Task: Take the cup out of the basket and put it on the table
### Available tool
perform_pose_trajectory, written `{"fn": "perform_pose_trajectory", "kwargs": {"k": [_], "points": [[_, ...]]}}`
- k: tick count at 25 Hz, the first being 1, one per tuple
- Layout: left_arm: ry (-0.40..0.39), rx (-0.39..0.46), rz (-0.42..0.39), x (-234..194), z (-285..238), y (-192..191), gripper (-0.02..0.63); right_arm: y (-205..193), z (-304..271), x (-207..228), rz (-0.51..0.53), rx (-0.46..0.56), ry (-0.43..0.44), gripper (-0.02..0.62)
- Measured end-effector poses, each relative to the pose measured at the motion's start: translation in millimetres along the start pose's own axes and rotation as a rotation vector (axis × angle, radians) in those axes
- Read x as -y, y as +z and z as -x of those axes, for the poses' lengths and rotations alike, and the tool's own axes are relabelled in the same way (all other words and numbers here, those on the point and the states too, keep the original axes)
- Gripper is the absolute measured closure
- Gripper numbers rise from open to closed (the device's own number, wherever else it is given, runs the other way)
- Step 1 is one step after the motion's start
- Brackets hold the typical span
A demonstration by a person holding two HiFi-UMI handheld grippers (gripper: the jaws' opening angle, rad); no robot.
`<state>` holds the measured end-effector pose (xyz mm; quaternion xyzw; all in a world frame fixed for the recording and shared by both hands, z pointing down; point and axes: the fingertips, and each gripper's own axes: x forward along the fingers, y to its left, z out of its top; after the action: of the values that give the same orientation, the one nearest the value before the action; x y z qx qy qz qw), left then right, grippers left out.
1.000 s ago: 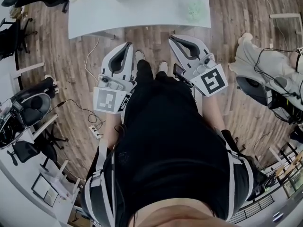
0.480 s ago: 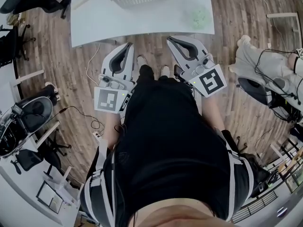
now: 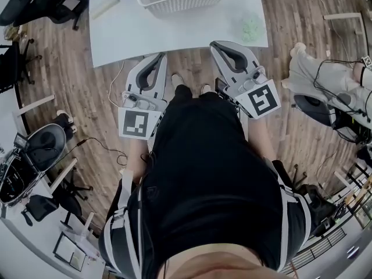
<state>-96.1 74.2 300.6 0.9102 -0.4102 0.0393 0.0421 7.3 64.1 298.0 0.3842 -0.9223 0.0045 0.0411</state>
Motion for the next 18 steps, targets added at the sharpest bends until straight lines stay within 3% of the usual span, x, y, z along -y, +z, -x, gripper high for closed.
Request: {"fn": "perform_pose_trajectory", "kwargs": {"k": [8, 18], "points": [[-0.030, -0.005, 0.010, -33, 3, -1, 0.586, 2, -26, -7, -0.005, -0.033, -0.053, 0.577], [-0.062, 0.019, 0.029, -30, -12, 1, 0.586, 1, -24, 5, -0.010, -0.031, -0.079, 0.577]]}}
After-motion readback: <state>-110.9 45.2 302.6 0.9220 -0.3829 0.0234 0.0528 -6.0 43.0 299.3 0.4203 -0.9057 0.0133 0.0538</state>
